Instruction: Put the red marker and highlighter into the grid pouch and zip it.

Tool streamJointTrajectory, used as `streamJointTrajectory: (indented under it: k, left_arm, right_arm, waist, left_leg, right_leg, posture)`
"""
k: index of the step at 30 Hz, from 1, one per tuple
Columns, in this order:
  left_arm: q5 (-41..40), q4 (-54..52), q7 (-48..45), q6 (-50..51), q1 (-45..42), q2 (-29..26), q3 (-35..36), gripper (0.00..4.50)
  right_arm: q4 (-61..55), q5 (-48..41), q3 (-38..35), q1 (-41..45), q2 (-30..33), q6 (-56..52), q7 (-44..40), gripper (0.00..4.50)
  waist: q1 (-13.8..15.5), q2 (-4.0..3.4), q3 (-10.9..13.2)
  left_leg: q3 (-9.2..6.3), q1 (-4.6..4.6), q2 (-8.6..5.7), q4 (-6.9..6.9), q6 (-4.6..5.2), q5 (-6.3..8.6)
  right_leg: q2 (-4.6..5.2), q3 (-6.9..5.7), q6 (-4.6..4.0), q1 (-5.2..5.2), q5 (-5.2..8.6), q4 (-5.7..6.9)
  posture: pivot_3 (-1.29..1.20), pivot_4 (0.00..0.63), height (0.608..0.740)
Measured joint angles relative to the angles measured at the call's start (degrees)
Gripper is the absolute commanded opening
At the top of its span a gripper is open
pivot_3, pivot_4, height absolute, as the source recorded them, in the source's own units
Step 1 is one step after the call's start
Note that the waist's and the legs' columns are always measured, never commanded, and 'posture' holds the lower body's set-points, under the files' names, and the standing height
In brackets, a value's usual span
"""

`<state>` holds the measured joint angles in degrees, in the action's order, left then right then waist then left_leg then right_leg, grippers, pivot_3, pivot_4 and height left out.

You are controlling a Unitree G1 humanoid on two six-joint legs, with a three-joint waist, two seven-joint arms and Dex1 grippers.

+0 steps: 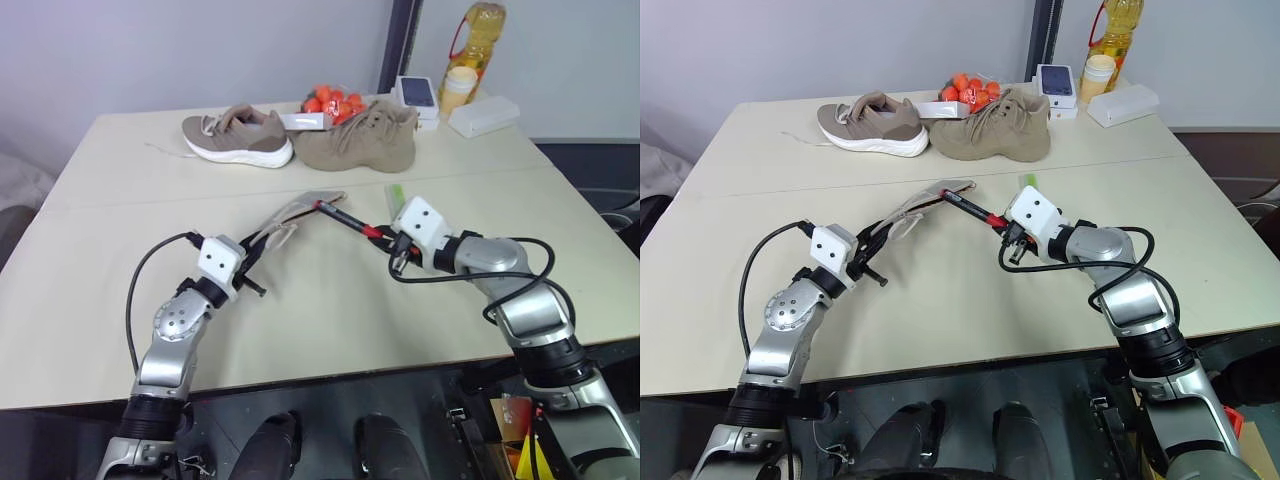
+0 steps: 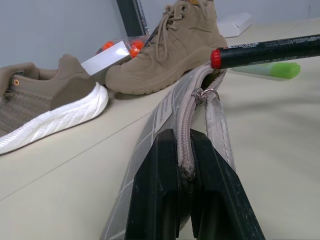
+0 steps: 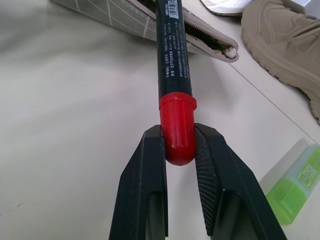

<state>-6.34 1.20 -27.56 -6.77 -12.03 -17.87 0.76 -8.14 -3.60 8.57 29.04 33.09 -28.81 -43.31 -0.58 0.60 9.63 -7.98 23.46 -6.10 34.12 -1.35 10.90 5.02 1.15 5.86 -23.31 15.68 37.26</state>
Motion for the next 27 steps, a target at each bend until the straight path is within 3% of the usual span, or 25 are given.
streamJointTrajectory:
  k: [17,22,27]
  left_arm:
    - [-1.7,-1.9,-5.0,0.9,0.5,-1.2,-1.9,0.00]
    - [-1.8,-3.2,-11.2,0.8,1.6,-6.0,-3.3,0.00]
    - [-2.4,-4.2,-17.0,0.8,1.8,-8.7,-4.7,0.00]
  right_arm:
    - [0.7,3.6,3.9,0.2,1.4,3.7,-1.6,0.25]
    - [-0.1,11.2,9.9,1.5,8.9,11.8,-6.2,0.25]
    - [-0.1,17.2,14.2,4.6,10.0,21.4,-8.0,0.25]
  waist:
    - [0.0,0.01,0.0]
    - [-0.1,0.00,0.0]
    - [-0.1,0.01,0.0]
  left_leg:
    - [0.00,0.00,0.00,0.00,0.00,0.00]
    - [0.01,0.00,0.01,-0.02,0.00,0.00]
    - [0.01,0.00,0.02,-0.02,-0.01,0.00]
  right_leg:
    - [0.00,0.00,0.00,0.00,0.00,0.00]
    - [0.00,-0.01,0.00,0.00,0.01,-0.03]
    - [0.00,-0.01,-0.01,-0.01,0.01,-0.03]
  posture:
    - [0.00,0.150,0.740]
    - [0.00,0.150,0.740]
    - [0.00,0.150,0.740]
